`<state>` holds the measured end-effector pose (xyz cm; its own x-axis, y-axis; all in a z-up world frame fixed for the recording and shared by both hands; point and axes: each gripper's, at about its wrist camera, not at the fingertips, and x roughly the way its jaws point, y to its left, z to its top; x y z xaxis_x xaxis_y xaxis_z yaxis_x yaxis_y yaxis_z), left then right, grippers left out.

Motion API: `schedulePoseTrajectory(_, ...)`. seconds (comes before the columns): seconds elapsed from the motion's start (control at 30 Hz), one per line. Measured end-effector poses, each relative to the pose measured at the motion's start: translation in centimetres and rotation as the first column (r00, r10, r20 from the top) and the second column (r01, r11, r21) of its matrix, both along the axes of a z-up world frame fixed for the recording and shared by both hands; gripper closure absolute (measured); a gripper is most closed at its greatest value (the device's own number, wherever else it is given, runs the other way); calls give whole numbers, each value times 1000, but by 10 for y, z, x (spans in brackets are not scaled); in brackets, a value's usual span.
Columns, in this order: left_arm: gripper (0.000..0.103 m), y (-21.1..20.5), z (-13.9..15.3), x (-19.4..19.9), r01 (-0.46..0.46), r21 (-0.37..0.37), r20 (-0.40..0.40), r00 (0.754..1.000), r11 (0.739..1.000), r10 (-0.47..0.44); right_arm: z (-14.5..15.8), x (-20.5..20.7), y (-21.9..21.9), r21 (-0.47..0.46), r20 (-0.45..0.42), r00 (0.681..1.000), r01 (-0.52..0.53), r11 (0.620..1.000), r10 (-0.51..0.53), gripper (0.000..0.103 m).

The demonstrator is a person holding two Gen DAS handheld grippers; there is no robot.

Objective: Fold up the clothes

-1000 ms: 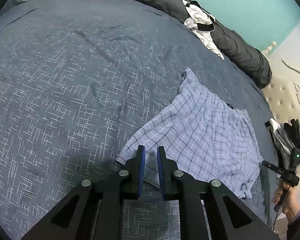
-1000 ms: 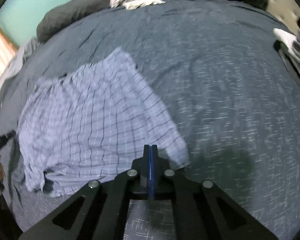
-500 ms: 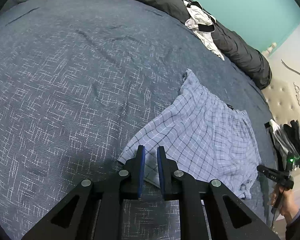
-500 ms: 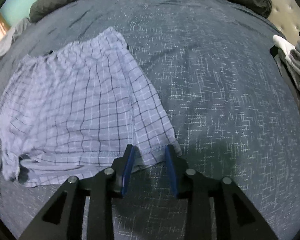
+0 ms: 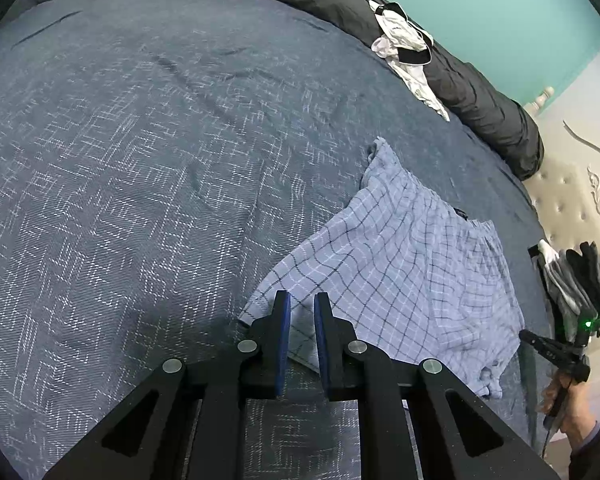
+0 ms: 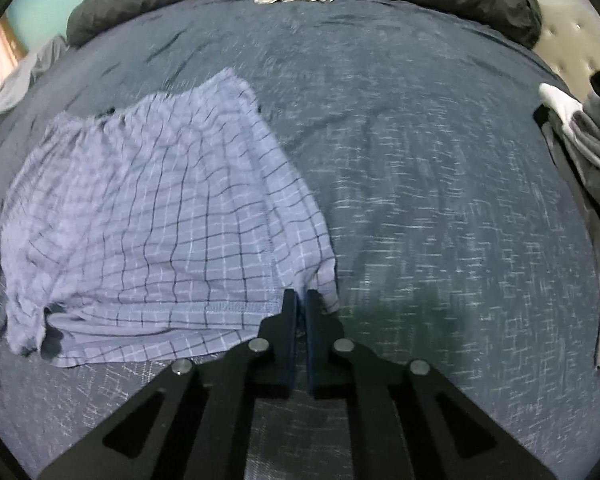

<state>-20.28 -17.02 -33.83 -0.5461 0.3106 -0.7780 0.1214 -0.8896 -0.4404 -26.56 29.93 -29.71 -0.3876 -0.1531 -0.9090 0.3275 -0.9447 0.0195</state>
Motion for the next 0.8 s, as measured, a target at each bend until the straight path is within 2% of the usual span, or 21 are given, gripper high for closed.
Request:
schedulePoseTrajectory(0.2,90,1,-2,0,1,2,6,1000,1000,-1,5,-9,13,-73,18,999,49,996,-47,100)
schedulePoseTrajectory(0.33,90,1,-4,-2,-1,5,8,1000,1000,1,-2,-5,18,-135,72,994,91,987,-82,100)
schedulePoseTrajectory(0.43,90,2,-4,-2,-1,7,9,1000,1000,1,-3,-3,19,-140,99,991,101,985,-87,100)
schedulePoseTrajectory(0.73,89,2,-4,-1,-1,15,10,1000,1000,1,6,4,14,-173,50,995,96,980,-88,100)
schedulePoseTrajectory(0.8,89,2,-4,-1,-1,16,10,1000,1000,1,5,-3,18,-231,65,992,116,966,-104,100)
